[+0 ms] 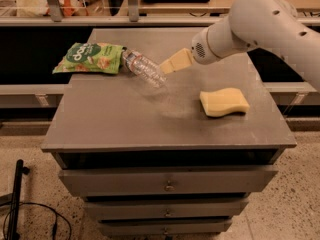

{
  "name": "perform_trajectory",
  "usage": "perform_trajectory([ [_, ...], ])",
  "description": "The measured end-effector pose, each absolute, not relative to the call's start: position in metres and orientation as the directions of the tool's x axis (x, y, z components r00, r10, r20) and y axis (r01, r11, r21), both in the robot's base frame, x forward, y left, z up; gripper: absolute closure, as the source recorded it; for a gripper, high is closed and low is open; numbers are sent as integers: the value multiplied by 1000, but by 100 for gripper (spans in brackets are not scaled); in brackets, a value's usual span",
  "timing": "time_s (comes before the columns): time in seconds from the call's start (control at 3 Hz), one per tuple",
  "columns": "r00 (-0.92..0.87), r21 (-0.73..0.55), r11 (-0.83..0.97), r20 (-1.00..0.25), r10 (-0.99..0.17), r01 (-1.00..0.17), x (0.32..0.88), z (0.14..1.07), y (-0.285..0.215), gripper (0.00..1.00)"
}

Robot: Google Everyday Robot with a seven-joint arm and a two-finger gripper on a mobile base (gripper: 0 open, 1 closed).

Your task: Move water bottle near green rice chip bag

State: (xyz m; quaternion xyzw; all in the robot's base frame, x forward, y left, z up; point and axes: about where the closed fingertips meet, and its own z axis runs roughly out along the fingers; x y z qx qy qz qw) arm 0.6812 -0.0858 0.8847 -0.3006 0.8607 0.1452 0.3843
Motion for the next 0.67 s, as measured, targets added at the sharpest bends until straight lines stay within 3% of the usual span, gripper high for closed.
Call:
perform_trajectory([
  [0.33, -472, 29, 744, -789, -393, -667, 686, 902, -117, 0],
  [0.67, -454, 15, 736, -796, -401, -676, 688, 907, -117, 0],
])
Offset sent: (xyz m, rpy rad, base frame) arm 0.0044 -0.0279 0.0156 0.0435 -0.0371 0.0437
